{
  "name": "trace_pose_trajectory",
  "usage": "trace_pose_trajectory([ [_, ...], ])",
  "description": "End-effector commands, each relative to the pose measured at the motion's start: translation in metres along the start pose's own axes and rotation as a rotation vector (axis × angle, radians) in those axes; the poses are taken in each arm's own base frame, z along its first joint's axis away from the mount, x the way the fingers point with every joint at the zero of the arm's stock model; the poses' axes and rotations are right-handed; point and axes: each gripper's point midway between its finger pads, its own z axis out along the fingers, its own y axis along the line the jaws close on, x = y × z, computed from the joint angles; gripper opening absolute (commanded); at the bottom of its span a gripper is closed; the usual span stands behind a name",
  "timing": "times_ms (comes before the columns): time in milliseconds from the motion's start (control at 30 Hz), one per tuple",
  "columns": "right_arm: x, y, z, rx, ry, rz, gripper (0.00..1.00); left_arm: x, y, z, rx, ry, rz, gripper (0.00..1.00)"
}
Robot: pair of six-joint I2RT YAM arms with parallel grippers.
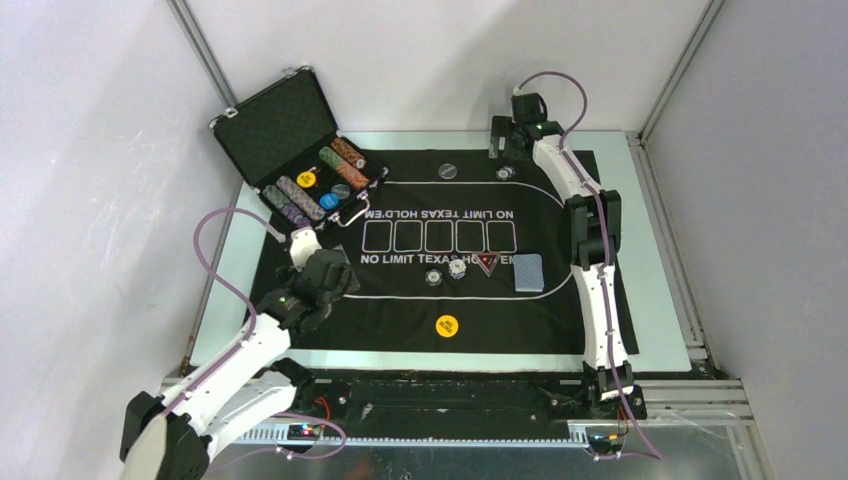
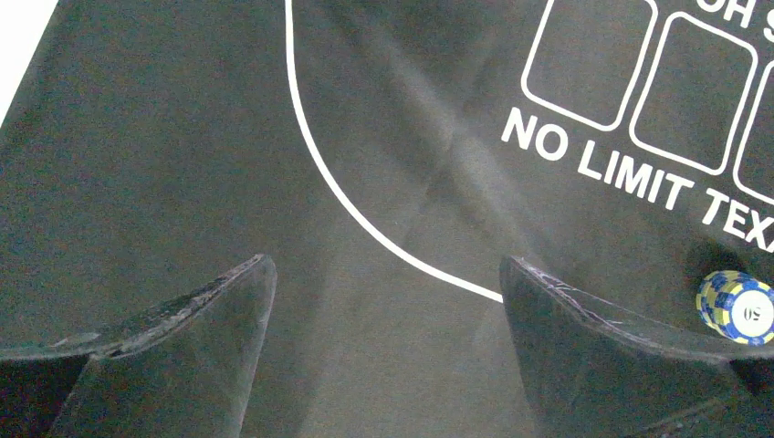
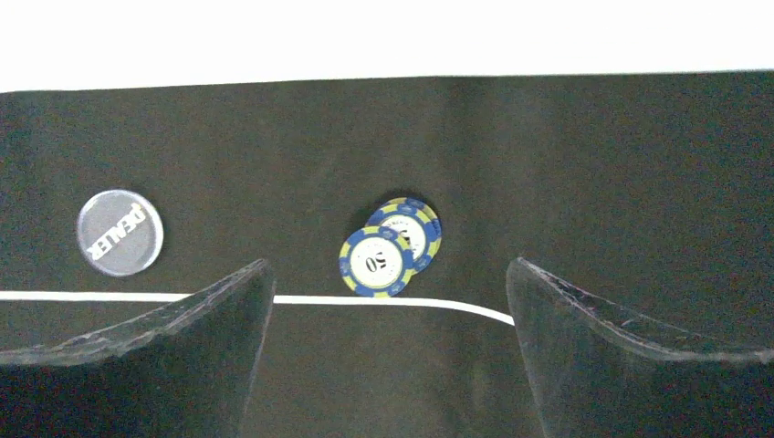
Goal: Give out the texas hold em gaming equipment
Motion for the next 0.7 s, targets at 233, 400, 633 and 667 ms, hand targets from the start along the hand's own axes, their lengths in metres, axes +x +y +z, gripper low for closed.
trace_pose_trajectory([
  [233,0.033,0.002,-0.009,0.207,0.091,-0.835,0.99,-0.007,-0.002,-0.002,0.018,-0.027,-0.026,1.0],
  [400,0.036,0.007,-0.001,0.216,0.095,-0.916,1.0,-0.007,-0.001,0.0,0.006,-0.026,-0.019,1.0],
  [633,0.036,-0.006,0.003,0.243,0.11,-0.912,1.0,-0.007,0.001,0.001,-0.006,-0.028,-0.014,1.0],
  [667,0.037,-0.008,0.005,0.247,0.114,-0.914,1.0,-0.007,0.001,0.001,-0.006,-0.028,-0.014,1.0],
])
